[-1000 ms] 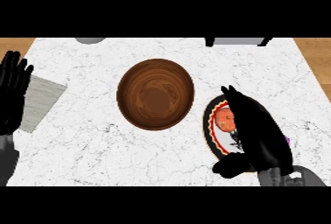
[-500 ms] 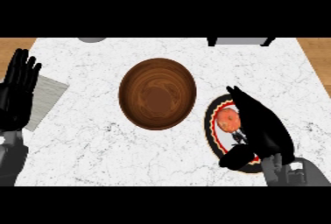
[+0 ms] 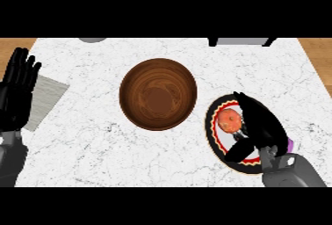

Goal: Pick the squash from the plate and place it in the bowl

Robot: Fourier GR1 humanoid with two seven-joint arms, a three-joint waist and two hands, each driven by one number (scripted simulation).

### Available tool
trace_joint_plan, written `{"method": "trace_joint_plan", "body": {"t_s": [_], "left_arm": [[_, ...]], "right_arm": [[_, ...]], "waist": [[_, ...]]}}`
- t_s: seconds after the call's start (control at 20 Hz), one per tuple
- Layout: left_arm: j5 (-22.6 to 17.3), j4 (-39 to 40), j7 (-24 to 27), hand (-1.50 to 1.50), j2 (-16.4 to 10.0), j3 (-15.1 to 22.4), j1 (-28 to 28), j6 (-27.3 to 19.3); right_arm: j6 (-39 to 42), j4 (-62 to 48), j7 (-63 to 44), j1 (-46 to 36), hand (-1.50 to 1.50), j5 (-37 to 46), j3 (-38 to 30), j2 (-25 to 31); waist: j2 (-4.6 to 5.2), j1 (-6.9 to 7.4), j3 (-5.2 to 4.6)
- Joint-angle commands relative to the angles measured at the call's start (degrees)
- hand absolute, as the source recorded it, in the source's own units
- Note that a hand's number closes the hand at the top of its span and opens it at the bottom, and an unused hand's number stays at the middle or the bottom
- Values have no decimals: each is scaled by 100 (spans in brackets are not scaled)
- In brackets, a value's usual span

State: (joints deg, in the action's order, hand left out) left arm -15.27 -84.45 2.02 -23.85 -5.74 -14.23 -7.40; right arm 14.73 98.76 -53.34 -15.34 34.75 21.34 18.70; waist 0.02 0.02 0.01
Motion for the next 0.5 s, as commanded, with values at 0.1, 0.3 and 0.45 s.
{"method": "trace_joint_plan", "body": {"t_s": [0.1,0.3,0.45], "left_arm": [[-22,44,167,0,-10,-354,181,408],[341,-52,-35,0,356,-138,5,62],[297,-108,-52,0,267,-299,128,321]], "right_arm": [[-264,-882,685,-24,-150,522,-231,-307],[-392,-703,1308,509,-150,644,-275,-277],[-469,-796,1704,623,-150,753,-372,-312]], "waist": [[1,15,-1],[-2,-8,0],[-3,-3,0]]}}
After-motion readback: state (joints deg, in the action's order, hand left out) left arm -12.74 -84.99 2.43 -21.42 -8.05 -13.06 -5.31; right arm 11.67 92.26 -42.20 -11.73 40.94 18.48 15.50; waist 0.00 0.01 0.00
